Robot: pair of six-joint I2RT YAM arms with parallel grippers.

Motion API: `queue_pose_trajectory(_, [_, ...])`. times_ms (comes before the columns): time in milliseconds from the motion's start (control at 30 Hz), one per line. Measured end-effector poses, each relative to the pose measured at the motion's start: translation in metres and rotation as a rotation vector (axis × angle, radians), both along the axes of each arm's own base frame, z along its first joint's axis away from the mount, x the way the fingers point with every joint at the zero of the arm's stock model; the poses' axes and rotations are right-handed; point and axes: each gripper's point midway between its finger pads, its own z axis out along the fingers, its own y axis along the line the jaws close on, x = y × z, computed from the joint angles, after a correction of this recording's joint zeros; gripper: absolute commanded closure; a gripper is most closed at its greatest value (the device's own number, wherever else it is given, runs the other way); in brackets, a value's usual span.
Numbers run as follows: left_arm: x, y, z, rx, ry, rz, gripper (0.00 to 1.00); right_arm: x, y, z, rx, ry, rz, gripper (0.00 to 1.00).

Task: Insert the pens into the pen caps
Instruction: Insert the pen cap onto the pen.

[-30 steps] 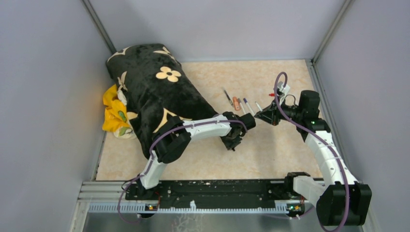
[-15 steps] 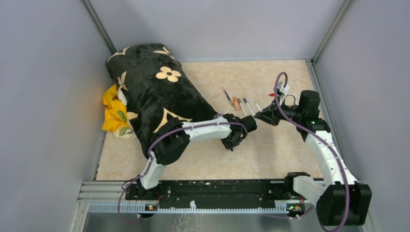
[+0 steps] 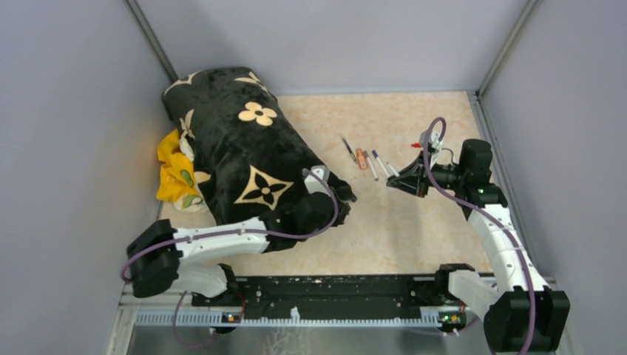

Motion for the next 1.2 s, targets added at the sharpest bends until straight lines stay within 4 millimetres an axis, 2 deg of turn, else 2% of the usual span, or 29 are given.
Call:
queue_pose_trajectory(100, [-0.002, 0.004, 0.028, -0.086, -0.203, -0.114, 1.0, -0.005, 0.003, 0.004, 0.019, -0.012, 0.036, 1.0])
queue_pose_trajectory(267, [-0.003, -0.004, 0.111, -0.282, -0.586, -0.28, 1.0, -0.013, 0.008, 0.014, 0.065, -0.023, 0.102, 1.0])
queue_pose_trajectory(367, [0.004, -0.004, 0.156, -0.387, -0.755, -0.311, 1.0, -0.016, 0.01, 0.018, 0.088, -0.018, 0.126, 1.0])
queue_pose_trajectory(433, [0.01, -0.004, 0.177, -0.447, -0.835, -0.319, 1.0, -0.018, 0.011, 0.02, 0.104, -0.006, 0.144, 1.0])
queue_pose_trajectory(533, [0.016, 0.0, 0.196, -0.526, -0.928, -0.298, 1.0, -0.02, 0.013, 0.021, 0.127, 0.018, 0.163, 1.0])
queue_pose_trajectory(633, [0.02, -0.001, 0.2, -0.578, -0.982, -0.275, 1.0, -0.023, 0.014, 0.018, 0.151, 0.056, 0.173, 1.0])
queue_pose_trajectory(767, [0.035, -0.016, 0.169, -0.55, -0.931, -0.273, 1.0, -0.025, 0.015, 0.016, 0.174, 0.085, 0.171, 1.0])
queue_pose_trajectory(833, [0.041, -0.023, 0.16, -0.544, -0.908, -0.27, 1.0, -0.024, 0.017, 0.021, 0.181, 0.074, 0.176, 1.0])
queue_pose_trajectory(967, [0.054, -0.025, 0.167, -0.592, -0.883, -0.224, 1.0, -0.025, 0.024, 0.024, 0.182, 0.05, 0.211, 1.0])
queue_pose_trajectory(1200, [0.063, -0.018, 0.175, -0.702, -0.805, -0.146, 1.0, -0.024, 0.038, 0.013, 0.169, 0.097, 0.275, 1.0])
